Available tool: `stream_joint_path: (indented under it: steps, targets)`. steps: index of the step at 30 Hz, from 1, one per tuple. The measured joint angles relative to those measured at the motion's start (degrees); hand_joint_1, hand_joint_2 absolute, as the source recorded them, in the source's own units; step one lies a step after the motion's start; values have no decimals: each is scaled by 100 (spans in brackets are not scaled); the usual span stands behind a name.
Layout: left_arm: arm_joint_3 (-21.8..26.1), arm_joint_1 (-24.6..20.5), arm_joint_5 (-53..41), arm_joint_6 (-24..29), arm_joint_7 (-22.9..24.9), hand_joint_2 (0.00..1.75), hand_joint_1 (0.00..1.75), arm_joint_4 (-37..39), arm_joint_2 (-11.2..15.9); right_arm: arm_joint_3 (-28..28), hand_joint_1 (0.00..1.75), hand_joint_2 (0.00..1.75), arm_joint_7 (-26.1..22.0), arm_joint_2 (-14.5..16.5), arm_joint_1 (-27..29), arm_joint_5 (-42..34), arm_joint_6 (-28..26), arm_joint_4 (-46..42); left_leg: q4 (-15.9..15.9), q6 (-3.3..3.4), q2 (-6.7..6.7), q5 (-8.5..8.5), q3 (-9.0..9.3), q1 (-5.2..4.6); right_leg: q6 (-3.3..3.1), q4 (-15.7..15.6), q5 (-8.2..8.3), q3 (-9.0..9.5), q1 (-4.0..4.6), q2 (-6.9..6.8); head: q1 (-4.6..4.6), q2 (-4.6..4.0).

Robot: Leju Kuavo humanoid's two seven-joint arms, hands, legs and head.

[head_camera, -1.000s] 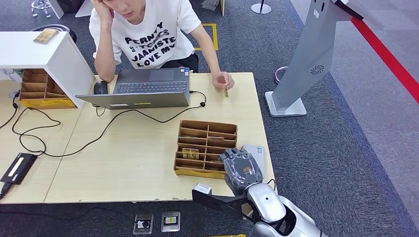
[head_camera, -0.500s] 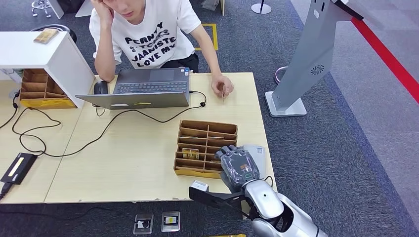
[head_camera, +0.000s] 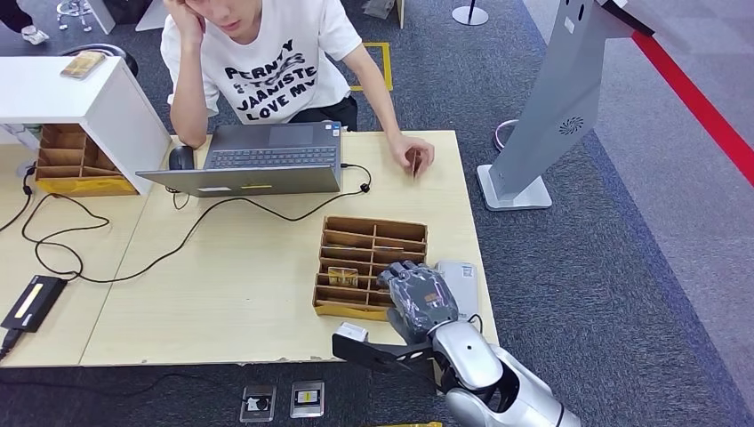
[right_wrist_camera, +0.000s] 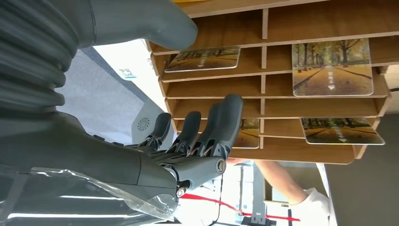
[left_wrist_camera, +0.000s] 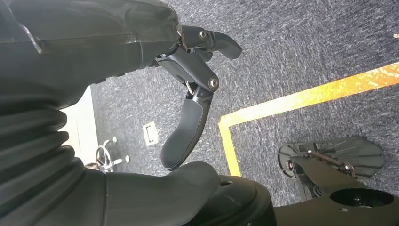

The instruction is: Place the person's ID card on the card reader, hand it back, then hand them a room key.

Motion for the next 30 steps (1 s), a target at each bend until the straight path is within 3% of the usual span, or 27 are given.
stream_joint_path:
  steps: [16,21,26,30]
  targets:
    - [0,3,52,47,14,175,0,0,0,125,73,175,-68,137,-82,-211,-130,355,0,0,0,0,-1,0,0,0,0,0,0,-1,0,0]
    - [0,3,57,47,14,175,0,0,0,126,82,175,-109,186,-108,-251,-190,471,0,0,0,0,0,0,0,0,0,0,0,-1,0,0]
    - [1,3,62,51,14,175,0,0,0,127,99,175,-140,240,-133,-275,-224,606,0,0,0,0,0,0,0,0,0,0,0,-1,-1,0]
    - [0,4,62,54,14,175,0,0,0,125,147,175,-171,277,-151,-320,-267,714,0,0,0,0,0,0,0,0,0,0,0,-1,0,0]
